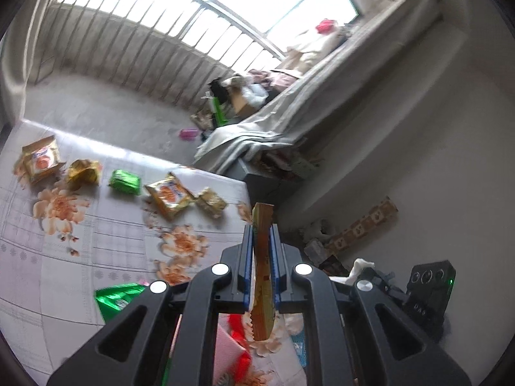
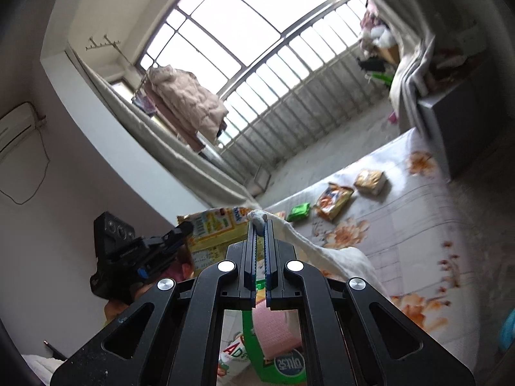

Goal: Collect trash
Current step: 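Carry the yellow packet and white cloth over the blue wastebasket with both tools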

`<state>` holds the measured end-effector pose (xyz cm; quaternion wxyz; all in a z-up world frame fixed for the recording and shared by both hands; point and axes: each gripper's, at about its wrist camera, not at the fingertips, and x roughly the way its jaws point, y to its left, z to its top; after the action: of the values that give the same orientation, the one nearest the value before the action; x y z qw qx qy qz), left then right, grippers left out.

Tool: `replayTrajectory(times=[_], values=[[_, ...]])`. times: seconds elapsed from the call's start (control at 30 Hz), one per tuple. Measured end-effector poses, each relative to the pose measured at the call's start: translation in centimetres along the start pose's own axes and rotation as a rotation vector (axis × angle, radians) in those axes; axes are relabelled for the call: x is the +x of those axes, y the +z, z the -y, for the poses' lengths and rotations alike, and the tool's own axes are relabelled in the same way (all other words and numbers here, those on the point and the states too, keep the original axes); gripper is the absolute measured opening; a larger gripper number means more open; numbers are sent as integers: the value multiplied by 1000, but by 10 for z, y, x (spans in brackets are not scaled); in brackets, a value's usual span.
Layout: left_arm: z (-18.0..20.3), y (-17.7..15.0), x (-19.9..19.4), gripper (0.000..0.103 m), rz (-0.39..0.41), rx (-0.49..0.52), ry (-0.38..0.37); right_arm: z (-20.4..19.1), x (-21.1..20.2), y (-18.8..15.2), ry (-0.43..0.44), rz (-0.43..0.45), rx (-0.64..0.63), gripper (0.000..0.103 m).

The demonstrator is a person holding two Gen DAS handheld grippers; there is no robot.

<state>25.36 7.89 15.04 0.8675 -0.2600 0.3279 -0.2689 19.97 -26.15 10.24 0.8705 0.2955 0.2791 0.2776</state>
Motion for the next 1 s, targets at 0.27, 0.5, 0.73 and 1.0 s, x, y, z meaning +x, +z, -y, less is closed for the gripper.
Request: replayTrajectory(times=[0.27,0.5,0.73,1.0], values=[[56,-48,-2,9,-6,72,-109,4,-72,-22,-84,114,23,3],[106,-102,23,9,-73,157,-172,25,-127,-49,-186,191,88,3],[150,-154,66,9,-178,226,-212,60,-181,-77,-310,240,181,3],[196,-204,130,9,-306,307,-234,115,-238,-106,-449,300,323,3]])
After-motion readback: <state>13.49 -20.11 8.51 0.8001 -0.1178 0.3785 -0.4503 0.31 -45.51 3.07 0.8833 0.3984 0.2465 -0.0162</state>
